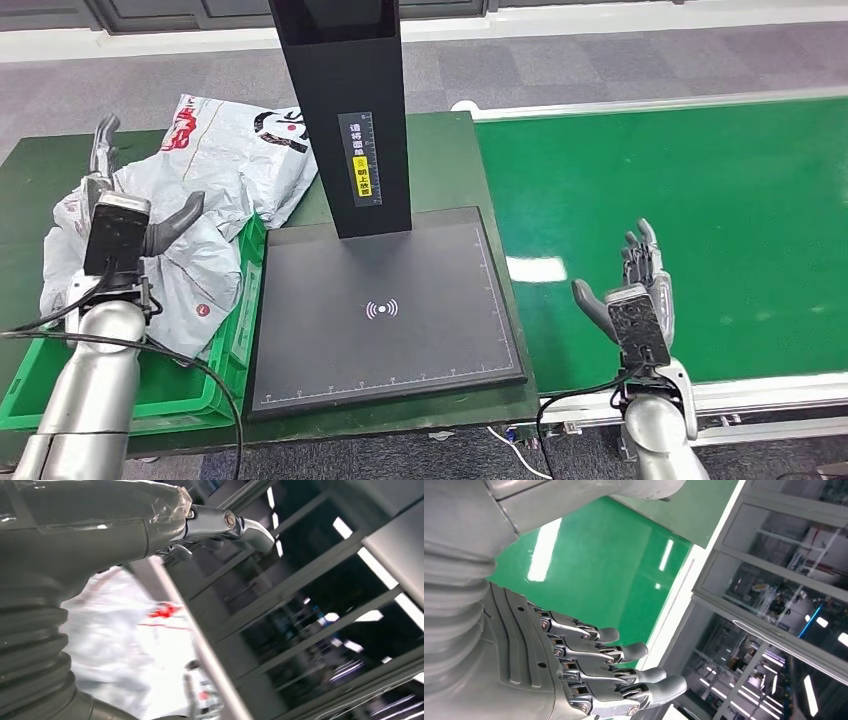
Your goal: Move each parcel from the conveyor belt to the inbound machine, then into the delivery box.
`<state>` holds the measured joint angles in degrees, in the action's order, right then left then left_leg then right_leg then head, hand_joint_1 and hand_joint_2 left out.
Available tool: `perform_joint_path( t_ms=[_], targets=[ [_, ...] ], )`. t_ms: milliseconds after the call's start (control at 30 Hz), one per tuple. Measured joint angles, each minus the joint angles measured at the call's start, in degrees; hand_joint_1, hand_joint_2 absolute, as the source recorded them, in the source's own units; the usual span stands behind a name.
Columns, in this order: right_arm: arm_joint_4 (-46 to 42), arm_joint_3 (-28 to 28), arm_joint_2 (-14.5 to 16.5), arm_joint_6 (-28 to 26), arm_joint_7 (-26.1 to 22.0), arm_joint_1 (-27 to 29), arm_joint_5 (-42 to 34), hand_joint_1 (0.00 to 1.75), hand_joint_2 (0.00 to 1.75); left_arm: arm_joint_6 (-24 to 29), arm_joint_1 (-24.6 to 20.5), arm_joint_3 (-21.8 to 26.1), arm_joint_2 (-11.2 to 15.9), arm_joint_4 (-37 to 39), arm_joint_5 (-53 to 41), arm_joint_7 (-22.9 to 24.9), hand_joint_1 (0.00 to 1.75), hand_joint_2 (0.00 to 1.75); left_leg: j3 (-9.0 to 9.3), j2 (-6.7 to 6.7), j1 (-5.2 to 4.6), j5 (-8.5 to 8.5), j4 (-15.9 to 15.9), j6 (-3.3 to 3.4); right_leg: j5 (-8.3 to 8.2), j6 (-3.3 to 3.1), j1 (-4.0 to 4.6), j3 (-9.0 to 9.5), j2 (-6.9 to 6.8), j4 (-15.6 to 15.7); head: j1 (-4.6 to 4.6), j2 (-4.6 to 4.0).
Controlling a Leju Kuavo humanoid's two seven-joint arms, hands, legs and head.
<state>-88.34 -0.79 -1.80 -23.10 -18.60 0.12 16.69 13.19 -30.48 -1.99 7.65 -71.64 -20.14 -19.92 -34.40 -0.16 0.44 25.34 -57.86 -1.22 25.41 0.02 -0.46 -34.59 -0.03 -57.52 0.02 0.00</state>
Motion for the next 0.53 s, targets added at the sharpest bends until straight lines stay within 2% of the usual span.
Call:
perform_joint_path(
  t_ms=[133,267,367,533],
  targets=[
    [0.7,0.8,0.1,-0.7,-0.2,-0.2,-0.4,0.00,1.75,3.6,-4.3,-2.2,-2.2,3.2,1.6,-0.4,0.00,1.75,0.00,0.01,0.00,0.00,0.0,0.00,-0.02,0.00,0.00,0.00,-0.01,0.0,0.00,0.00],
    [1.6,1.0,0.1,-1.1,-0.7,-0.5,-1.3,0.00,1.75,5.0,-7.0,-3.0,-3.8,6.2,4.6,-1.8,0.00,1.75,0.00,0.01,0.00,0.00,0.0,0.00,-0.02,0.00,0.00,-0.01,0.01,0.0,0.00,0.00],
    [2.3,1.4,0.1,-1.4,-1.0,-1.0,-2.1,0.00,1.75,3.6,-7.9,-3.8,-5.1,7.8,7.2,-2.6,0.00,1.75,0.00,0.02,0.00,0.00,0.0,0.00,-0.02,0.00,0.00,-0.02,0.02,0.0,0.00,0.00],
    [4.1,2.6,0.1,-2.0,-2.7,-2.8,-4.5,0.00,1.75,-1.7,-8.4,-6.4,-8.1,10.4,12.9,-3.7,0.00,1.75,-0.02,-0.01,0.00,0.00,0.0,0.01,-0.01,0.02,-0.02,-0.01,-0.01,0.0,0.00,0.00]
  ],
)
